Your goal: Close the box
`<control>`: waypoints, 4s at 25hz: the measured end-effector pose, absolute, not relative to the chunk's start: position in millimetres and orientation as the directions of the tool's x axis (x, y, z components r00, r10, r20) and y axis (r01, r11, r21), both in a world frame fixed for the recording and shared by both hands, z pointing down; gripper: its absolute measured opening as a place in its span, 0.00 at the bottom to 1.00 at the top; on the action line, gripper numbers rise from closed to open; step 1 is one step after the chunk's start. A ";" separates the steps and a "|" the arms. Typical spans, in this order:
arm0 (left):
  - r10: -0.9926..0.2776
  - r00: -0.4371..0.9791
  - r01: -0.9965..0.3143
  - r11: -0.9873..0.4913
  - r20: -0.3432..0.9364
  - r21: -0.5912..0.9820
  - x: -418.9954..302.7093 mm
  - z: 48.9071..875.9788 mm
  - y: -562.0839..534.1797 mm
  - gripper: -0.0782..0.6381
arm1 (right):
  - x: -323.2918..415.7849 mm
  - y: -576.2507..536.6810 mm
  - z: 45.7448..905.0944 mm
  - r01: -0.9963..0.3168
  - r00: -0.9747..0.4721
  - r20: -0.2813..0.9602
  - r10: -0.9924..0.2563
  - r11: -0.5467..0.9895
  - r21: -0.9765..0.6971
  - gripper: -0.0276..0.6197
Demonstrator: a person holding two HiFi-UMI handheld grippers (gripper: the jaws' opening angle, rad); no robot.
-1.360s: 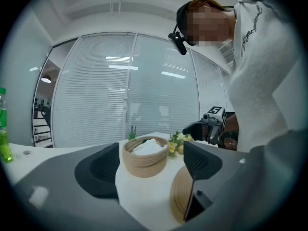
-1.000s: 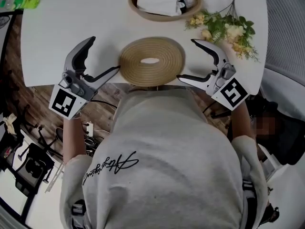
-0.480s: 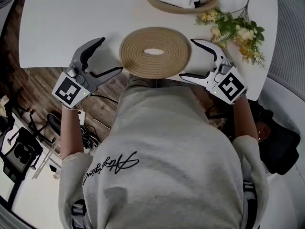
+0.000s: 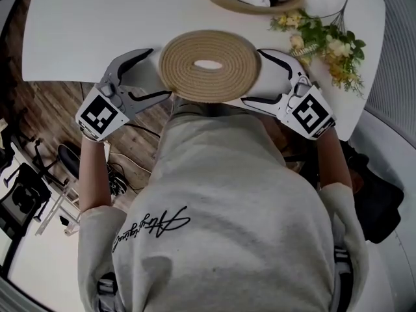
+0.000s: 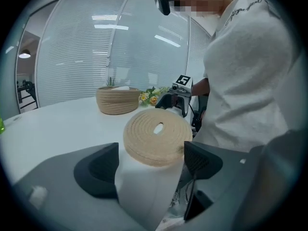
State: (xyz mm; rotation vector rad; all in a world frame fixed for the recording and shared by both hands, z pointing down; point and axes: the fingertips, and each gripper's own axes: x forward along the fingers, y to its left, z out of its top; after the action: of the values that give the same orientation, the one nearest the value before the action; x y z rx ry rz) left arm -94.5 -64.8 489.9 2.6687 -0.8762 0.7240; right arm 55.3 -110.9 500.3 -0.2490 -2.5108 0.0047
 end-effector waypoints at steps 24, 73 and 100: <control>-0.361 0.617 -0.548 -0.835 0.700 0.052 -83.6 518.3 -62.6 0.67 | 51.8 -112.3 516.7 0.152 -0.743 0.659 0.118 0.988 -0.006 0.80; -0.370 0.836 -0.400 -0.917 0.404 -0.012 -109.8 371.1 -128.2 0.67 | 28.1 -147.4 408.6 -0.102 -0.824 0.556 -0.109 0.994 0.044 0.79; -0.279 0.903 -0.274 -0.960 0.327 -0.060 -110.9 352.5 -200.5 0.67 | 29.8 -202.9 369.3 -0.223 -0.737 0.616 -0.277 0.961 0.166 0.79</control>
State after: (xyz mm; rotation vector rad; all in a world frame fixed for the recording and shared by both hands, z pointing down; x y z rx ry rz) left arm -110.9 -200.5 352.5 3.0770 -0.4469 0.5313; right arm 29.8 -202.9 369.3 0.3502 -2.4277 -0.1052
